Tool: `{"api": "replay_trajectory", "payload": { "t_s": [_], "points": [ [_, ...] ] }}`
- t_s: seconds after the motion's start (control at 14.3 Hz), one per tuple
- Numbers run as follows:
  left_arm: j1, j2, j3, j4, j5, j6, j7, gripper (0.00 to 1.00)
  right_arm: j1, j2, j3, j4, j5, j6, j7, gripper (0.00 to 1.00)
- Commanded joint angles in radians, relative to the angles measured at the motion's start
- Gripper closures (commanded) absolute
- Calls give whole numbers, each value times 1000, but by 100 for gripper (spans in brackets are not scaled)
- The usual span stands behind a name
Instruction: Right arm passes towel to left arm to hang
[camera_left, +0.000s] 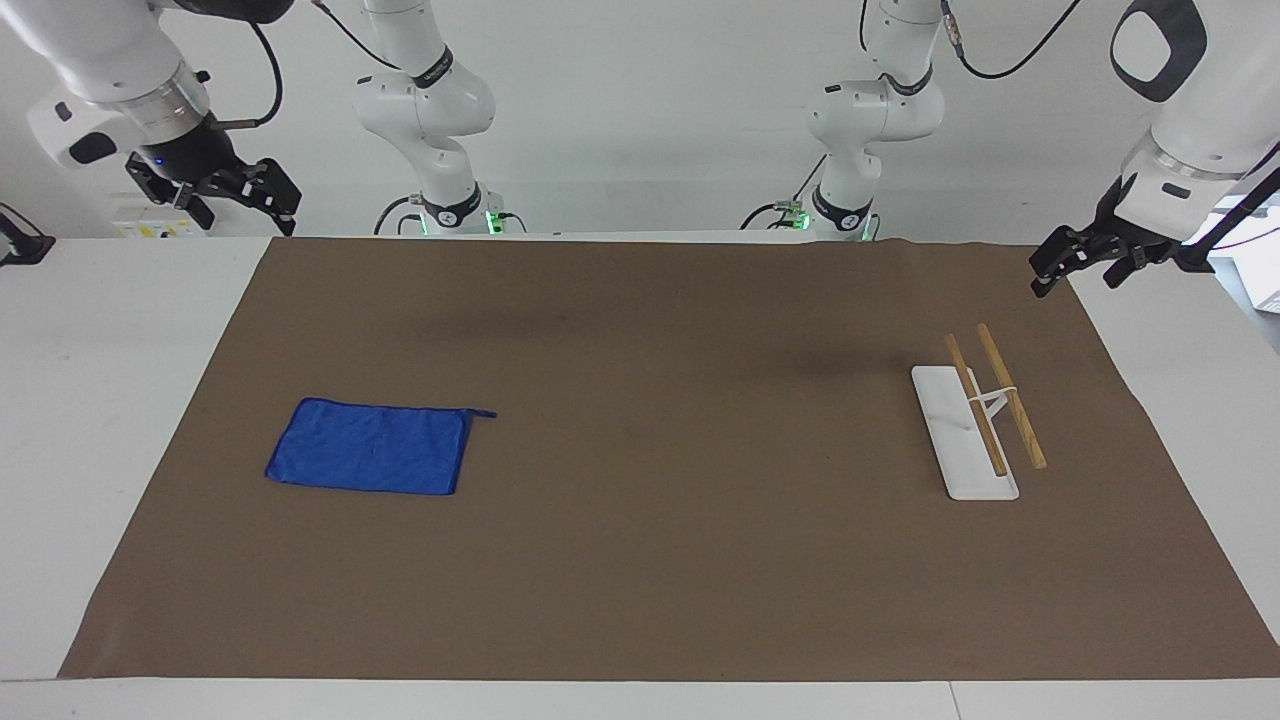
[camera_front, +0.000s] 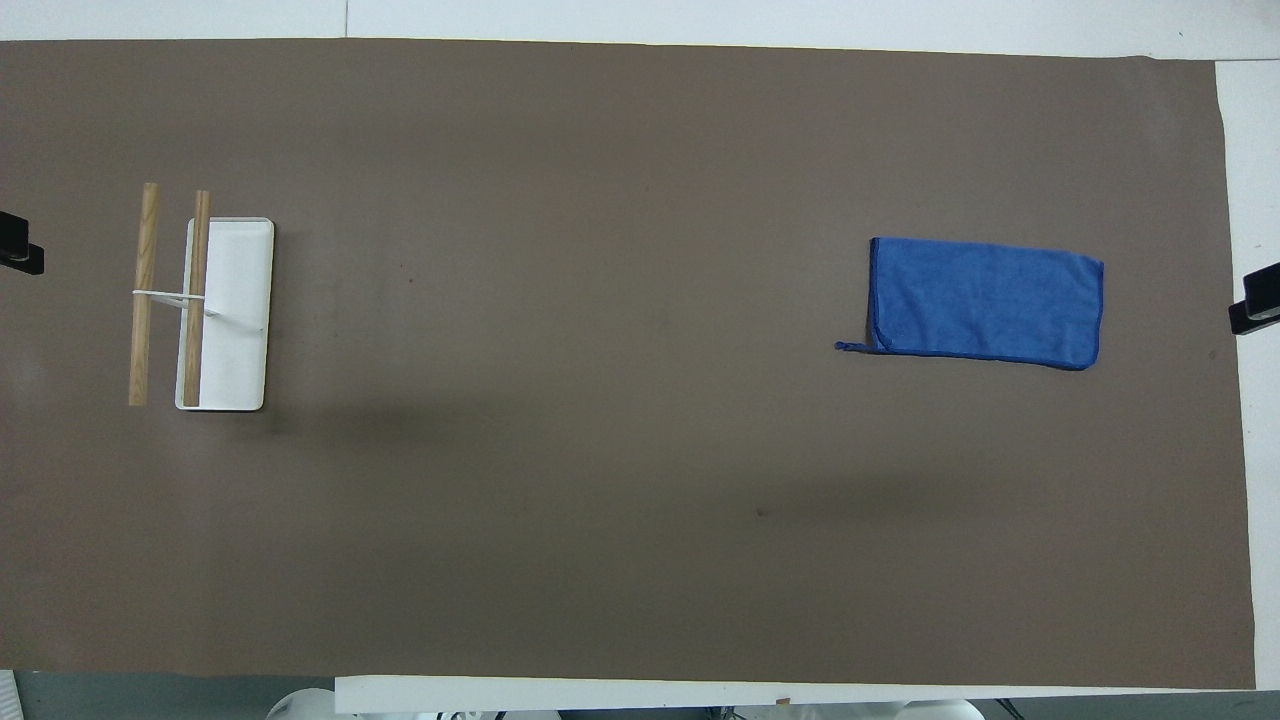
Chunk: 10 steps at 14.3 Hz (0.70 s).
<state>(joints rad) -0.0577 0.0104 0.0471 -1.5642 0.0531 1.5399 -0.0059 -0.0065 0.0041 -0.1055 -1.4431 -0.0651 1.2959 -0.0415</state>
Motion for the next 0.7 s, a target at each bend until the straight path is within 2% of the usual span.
{"api": "replay_trajectory", "payload": {
  "t_s": [0.0, 0.28, 0.42, 0.63],
  "points": [
    [2, -26, -1, -28, 13, -4, 14, 0, -10, -26, 3, -33, 13, 13, 6, 0],
    [2, -26, -1, -28, 13, -4, 12, 0, -1, -27, 4, -36, 10, 19, 6, 0],
    [2, -26, -1, -28, 13, -4, 14, 0, 3, -44, 6, -75, 8, 37, 5, 0],
    [2, -26, -1, -28, 13, -6, 14, 0, 8, -69, 15, -273, 11, 326, 5, 0]
  ]
}}
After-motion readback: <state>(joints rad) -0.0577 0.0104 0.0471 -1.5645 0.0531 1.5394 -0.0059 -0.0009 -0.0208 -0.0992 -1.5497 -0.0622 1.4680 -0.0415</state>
